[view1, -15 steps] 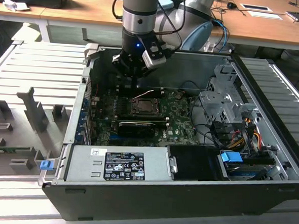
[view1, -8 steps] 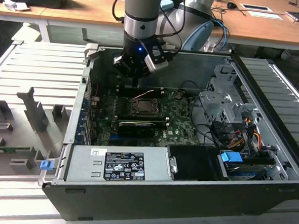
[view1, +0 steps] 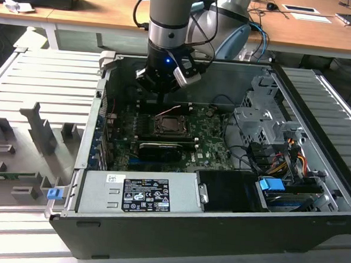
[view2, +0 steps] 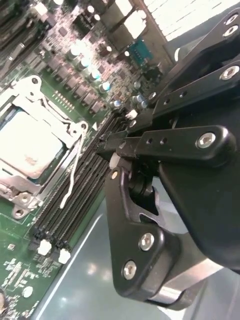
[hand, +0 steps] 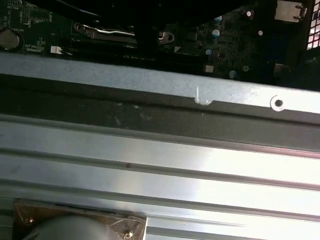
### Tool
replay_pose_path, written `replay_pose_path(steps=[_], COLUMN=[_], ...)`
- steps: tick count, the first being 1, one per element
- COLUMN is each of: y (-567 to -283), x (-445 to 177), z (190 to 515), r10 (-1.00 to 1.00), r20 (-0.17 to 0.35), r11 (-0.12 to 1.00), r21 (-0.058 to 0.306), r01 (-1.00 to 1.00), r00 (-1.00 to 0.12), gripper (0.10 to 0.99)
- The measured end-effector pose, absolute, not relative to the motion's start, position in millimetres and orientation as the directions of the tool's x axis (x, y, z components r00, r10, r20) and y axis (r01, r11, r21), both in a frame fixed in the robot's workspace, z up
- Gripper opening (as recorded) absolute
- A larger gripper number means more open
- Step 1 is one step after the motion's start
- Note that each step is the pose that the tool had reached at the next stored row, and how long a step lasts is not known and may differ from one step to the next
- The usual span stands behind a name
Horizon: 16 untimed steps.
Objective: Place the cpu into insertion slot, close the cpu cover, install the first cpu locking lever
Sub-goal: 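Close the cpu cover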
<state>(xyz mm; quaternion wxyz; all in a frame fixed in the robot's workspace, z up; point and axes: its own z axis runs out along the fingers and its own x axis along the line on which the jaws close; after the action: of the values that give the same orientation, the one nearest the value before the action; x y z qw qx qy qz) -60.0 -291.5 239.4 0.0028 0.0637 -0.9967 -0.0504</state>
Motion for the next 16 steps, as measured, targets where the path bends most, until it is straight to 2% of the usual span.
replay_pose_path(steps=[16], y=[-290.2], x=[-45.7], z=[226.1], r10=[-0.115], r20=[-0.002], r11=[0.988], r21=[0.101], r01=[-0.114], r00=[-0.993], gripper=[0.106])
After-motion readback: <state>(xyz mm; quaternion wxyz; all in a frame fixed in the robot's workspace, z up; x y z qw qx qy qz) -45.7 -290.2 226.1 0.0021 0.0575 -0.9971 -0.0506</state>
